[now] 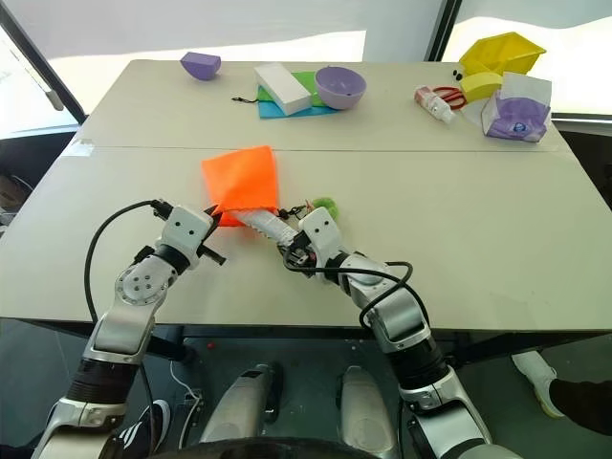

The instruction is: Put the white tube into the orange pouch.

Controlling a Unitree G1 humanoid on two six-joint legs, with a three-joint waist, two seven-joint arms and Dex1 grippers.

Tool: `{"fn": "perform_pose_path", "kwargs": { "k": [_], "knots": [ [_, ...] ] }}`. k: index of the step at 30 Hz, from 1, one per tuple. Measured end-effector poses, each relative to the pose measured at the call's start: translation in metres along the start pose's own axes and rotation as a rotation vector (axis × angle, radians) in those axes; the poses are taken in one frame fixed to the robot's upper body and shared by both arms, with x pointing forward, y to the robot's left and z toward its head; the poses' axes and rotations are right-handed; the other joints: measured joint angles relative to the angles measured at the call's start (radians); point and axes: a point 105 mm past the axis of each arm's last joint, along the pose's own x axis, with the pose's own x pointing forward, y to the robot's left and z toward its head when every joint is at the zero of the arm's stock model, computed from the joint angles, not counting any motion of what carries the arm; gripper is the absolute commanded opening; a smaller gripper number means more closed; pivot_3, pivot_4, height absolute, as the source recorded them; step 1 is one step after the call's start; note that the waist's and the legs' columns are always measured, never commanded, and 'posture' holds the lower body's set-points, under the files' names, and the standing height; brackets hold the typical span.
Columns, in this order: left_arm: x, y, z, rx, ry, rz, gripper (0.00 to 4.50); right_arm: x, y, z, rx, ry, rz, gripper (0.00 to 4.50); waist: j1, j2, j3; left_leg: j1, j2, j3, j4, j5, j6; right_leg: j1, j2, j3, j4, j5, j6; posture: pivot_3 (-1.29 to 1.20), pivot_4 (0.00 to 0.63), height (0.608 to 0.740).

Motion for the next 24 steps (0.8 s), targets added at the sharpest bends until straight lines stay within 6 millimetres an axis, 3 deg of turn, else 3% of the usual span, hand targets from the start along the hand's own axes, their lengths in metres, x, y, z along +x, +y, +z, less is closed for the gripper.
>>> {"fn": "perform_pose_path", "kwargs": {
  "k": [7, 19, 24],
  "knots": [
    [0.000, -0.001, 0.002, -0.003, -0.006, 0.000, 0.00, 0.021, 0.000, 0.021, -0.032, -0.048, -0.048, 1.81, 0.001, 0.000, 0.000, 0.000, 0.000, 0.000, 0.000, 0.000, 0.000, 0.000, 0.000, 0.000, 0.000, 0.000, 0.000, 0.00, 0.150, 0.740],
    [0.001, -0.006, 0.003, -0.017, -0.001, -0.009, 0.00, 0.042, -0.009, 0.024, -0.059, -0.015, -0.104, 1.81, -0.001, 0.000, 0.000, 0.000, 0.000, 0.000, 0.000, 0.000, 0.000, -0.001, 0.000, 0.000, 0.001, 0.000, 0.000, 0.00, 0.150, 0.740],
    [0.001, -0.007, 0.004, -0.019, -0.004, -0.012, 0.00, 0.052, -0.002, 0.027, -0.058, -0.010, -0.083, 1.81, -0.003, 0.000, 0.000, 0.000, 0.000, 0.000, 0.000, 0.000, 0.000, -0.001, 0.000, 0.000, 0.002, 0.000, 0.000, 0.00, 0.150, 0.740]
  ]
}}
